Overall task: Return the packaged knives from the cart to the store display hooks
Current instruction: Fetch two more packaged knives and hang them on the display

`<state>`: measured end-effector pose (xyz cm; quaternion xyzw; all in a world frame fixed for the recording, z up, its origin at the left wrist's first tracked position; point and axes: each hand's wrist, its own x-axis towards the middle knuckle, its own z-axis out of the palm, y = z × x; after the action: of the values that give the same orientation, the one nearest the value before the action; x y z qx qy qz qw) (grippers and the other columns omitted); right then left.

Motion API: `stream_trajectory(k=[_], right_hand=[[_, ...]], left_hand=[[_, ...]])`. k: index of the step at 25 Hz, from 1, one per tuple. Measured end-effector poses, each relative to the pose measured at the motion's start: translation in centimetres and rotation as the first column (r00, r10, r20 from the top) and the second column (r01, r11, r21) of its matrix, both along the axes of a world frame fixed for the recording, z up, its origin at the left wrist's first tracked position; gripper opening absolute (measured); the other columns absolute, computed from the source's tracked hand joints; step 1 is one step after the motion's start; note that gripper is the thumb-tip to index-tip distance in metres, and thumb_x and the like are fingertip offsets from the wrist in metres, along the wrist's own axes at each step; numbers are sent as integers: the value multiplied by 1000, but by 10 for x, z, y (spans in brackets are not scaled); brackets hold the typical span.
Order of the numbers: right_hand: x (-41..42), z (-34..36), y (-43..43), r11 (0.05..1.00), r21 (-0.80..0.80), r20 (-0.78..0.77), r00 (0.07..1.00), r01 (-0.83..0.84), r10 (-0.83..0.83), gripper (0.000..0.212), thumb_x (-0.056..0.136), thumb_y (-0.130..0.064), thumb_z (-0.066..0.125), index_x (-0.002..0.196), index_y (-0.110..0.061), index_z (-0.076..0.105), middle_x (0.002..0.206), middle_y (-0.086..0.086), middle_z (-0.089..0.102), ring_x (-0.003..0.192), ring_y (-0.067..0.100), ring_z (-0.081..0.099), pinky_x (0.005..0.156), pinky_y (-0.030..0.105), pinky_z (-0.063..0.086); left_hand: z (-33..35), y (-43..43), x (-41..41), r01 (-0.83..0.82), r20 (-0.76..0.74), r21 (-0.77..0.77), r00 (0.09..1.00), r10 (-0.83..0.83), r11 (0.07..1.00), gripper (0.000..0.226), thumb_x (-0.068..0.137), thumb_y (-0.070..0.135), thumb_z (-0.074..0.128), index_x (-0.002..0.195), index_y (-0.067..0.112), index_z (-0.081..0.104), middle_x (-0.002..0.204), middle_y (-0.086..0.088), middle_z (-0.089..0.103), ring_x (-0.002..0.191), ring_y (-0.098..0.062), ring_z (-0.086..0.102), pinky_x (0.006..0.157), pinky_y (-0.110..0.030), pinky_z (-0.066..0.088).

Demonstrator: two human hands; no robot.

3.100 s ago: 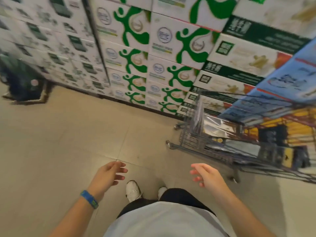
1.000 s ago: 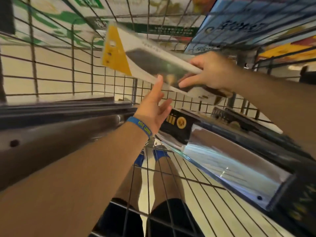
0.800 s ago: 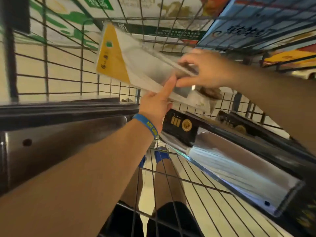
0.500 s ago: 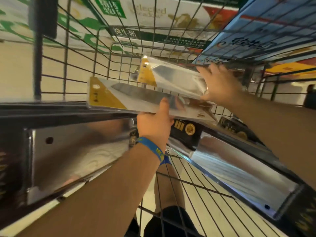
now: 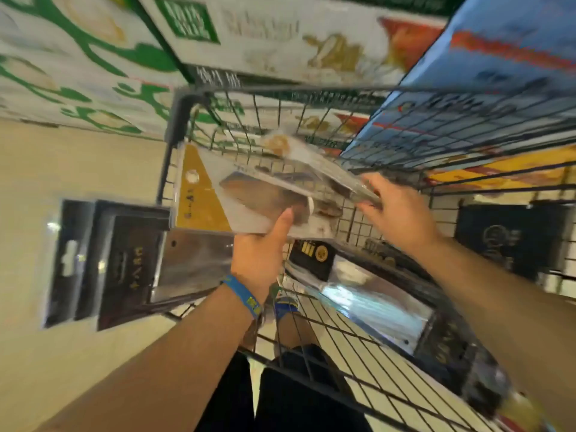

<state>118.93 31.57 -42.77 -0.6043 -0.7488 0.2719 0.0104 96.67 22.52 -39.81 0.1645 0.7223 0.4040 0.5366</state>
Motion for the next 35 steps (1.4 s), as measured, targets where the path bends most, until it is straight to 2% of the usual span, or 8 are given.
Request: stream_trajectory(k=[5,9,13,20,23,25,31,35], right_hand=[[-12,150,-22,936,-75,-413,843,345,-344,12,90,-39,76,94,-41,64,74,-36,67,75,-14,63,59,10,44],[-29,266,-21,881,-145,-588,677,451,-443,16,94,-49,67,83,-37,67,76,-29,69,72,-15,61,58,10,43],[-43,341,-13,837,-219,-784,421,501,-457,12,95,-45,69,95,-33,68,86,-25,75,79,-9,70,62,11,52],[-46,430,-15,780,-121,-880,298,614,-371,41,75,-45,74,109,-28,60,97,-4,76,86,12,75,73,36,63],[-40,457,-29,783,-110,-942,188,612,-278,31,88,-24,75,117,-25,64,100,-5,79,89,15,76,66,24,60],[-39,471,-40,770,-67,-960,168,635,-222,27,93,-25,73,119,-27,67,107,-3,79,95,17,76,73,27,62],[-41,489,-79,413,74,-935,207,908,-288,20,93,-51,67,105,-36,64,93,-15,73,83,1,70,64,25,58],[-28,514,-119,225,91,-933,162,970,-320,25,88,-56,71,95,-34,62,88,-12,73,75,0,70,56,19,53]], left_hand=[[121,14,-29,177,-128,93,978,-165,980,59,74,65,72,54,12,52,52,-2,42,47,-14,41,47,-29,36],[234,47,-36,16,48,340,998,-34,940,44,83,56,65,104,19,73,105,0,76,100,-19,71,87,-43,57],[313,81,-40,-48,102,440,995,3,897,36,83,55,63,101,24,68,91,7,74,84,-14,69,79,-37,55],[393,88,-62,214,178,569,910,-373,794,29,82,19,74,106,7,64,79,-4,74,68,-18,72,59,-29,57],[411,82,-65,187,359,552,827,-433,813,37,89,36,69,118,12,67,95,-8,75,79,-24,72,66,-41,61],[417,80,-60,275,252,527,853,-457,804,38,96,47,56,122,20,65,106,-8,75,86,-26,73,70,-45,61],[452,73,-46,357,-24,621,899,-438,698,38,78,72,58,105,46,63,95,6,76,80,-21,75,66,-43,61],[496,66,-18,479,-176,728,822,-542,490,57,67,71,73,108,32,68,96,7,77,84,-15,74,66,-29,59]])
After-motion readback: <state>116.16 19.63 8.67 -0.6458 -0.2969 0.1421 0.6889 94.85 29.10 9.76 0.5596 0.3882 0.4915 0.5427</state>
